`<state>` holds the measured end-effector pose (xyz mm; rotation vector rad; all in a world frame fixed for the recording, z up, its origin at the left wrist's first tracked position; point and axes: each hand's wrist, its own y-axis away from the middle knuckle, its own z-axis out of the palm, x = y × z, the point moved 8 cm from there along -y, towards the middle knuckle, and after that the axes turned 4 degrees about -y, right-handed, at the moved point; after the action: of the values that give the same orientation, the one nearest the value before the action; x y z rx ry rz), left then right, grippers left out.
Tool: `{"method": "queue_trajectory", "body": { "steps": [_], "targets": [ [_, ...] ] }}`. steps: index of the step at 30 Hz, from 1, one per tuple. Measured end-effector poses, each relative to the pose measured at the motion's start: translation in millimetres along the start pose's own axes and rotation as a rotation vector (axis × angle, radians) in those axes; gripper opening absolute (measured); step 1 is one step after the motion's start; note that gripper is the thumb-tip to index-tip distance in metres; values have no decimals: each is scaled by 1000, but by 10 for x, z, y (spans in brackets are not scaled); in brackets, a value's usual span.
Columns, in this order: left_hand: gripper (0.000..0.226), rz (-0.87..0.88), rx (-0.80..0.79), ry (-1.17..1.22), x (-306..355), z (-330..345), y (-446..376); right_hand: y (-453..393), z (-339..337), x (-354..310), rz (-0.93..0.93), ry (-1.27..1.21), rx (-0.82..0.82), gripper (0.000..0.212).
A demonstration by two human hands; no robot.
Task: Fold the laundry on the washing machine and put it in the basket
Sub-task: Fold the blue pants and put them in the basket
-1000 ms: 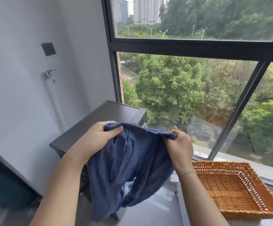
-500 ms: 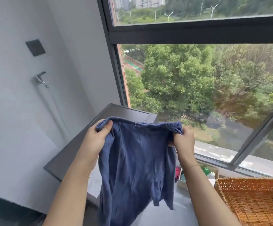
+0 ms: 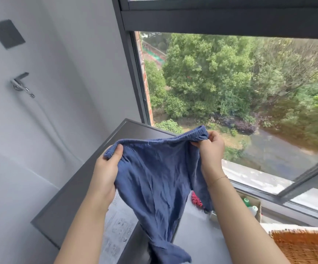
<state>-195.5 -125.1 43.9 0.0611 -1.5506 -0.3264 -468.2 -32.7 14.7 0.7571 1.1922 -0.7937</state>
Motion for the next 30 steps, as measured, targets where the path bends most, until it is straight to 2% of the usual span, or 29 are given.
{"method": "queue_trajectory", "body": {
  "steps": [2, 6, 8, 11, 16, 21, 23, 25, 26, 29, 30],
  "targets": [
    [18, -14, 45, 24, -1, -181, -192, -81, 288, 44, -10, 2, -11, 34],
    [18, -45, 105, 28, -55, -670, -557, -126, 949, 215, 6, 54, -70, 17],
    [19, -66, 116, 47, -78, -935, -777, -123, 1320, 312, 12, 106, -103, 16],
    [21, -117, 93, 34, -199, -1303, -1131, -111, 1827, 414, -14, 193, -118, 24],
    [21, -173, 7, 28, -351, -1953, -1786, -2, 2605, 424, -121, 305, -104, 25],
    [24, -193, -19, 39, -304, -2463, -2298, 78, 3451, 625, -108, 262, -92, 28],
    [19, -190, -2, 2, -376, -2601, -2483, 111, 3700, 779, -66, 279, -151, 24],
    [11, -175, 3, -115, -567, -2718, -2640, 210, 3859, 1040, 40, 337, -242, 35],
    [14, -170, 3, -235, -699, -2751, -2692, 287, 3850, 1166, 91, 368, -269, 40],
    [59, -174, 13, -732, -995, -2831, -2694, 615, 3513, 1479, 179, 436, -221, 38],
    [66, -164, -20, -856, -1031, -2806, -2644, 743, 3345, 1565, 194, 459, -186, 35]
  ]
}}
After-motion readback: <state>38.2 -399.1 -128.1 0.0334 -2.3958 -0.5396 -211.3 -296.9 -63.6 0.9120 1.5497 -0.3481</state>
